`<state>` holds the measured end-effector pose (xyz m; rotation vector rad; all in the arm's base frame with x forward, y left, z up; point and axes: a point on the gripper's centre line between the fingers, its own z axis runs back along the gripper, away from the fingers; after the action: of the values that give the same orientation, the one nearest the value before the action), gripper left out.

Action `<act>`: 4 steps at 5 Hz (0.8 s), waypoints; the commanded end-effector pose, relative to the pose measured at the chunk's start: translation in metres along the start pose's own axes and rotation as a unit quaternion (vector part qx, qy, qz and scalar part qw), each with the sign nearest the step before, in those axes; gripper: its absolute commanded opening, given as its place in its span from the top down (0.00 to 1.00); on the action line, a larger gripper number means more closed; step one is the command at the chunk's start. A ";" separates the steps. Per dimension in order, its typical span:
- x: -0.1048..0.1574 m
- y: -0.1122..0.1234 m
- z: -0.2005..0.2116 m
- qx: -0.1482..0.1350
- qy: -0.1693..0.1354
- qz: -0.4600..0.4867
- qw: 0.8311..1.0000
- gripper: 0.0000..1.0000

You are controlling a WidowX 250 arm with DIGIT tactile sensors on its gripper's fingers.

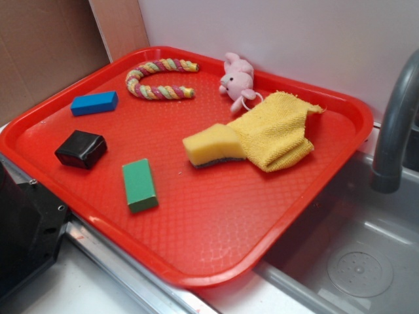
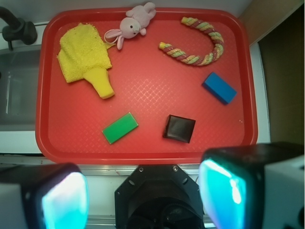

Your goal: Grab the green sponge.

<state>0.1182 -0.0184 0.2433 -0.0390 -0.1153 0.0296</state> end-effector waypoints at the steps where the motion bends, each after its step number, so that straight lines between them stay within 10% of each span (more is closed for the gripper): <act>1: 0.000 0.000 0.000 0.000 0.000 0.000 1.000 0.00; 4: 0.064 -0.049 -0.115 0.020 -0.004 -0.114 0.993 0.00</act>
<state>0.1957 -0.0677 0.1313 0.0152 -0.0953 -0.1889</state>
